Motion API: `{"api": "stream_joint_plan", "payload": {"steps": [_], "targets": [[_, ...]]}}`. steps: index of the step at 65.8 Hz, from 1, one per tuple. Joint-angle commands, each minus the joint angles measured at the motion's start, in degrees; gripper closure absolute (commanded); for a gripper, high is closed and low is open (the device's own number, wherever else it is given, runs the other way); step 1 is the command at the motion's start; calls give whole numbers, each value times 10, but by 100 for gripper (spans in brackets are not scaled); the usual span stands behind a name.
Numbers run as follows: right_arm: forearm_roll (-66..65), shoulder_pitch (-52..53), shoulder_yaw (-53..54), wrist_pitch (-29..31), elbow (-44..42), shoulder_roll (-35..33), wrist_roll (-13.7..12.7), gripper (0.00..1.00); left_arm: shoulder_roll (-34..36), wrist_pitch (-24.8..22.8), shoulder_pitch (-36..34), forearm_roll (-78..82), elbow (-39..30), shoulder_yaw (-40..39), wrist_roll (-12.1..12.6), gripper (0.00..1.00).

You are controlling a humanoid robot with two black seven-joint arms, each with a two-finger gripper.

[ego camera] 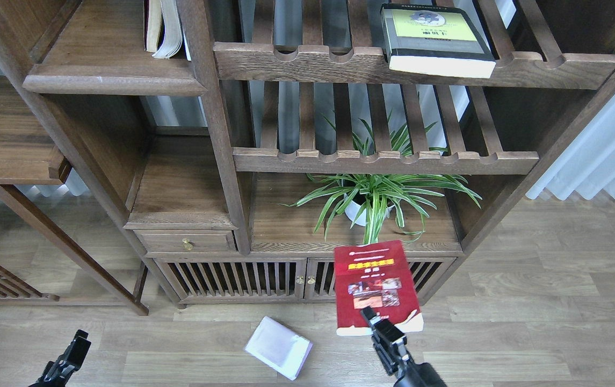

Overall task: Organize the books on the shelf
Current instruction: 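Lower the red book toward the floor with the right gripper, then reach the left gripper to the red book and grasp its edge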

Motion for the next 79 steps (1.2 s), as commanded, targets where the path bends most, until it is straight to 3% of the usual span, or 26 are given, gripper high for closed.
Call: {"api": "stream_joint_plan", "payload": {"steps": [1, 30, 43, 79], "targets": [[1, 4, -58, 0, -2, 0, -21, 95, -1, 0, -6, -2, -43, 2, 1, 0], [42, 34, -117, 0, -2, 0, -66, 94, 35, 0, -4, -1, -214, 73, -1, 0], [49, 44, -121, 0, -2, 0, -70, 94, 33, 0, -6, -1, -280, 78, 0, 0], [51, 47, -121, 0, -6, 0, -74, 92, -14, 0, 3, -1, -344, 127, -2, 0]]}}
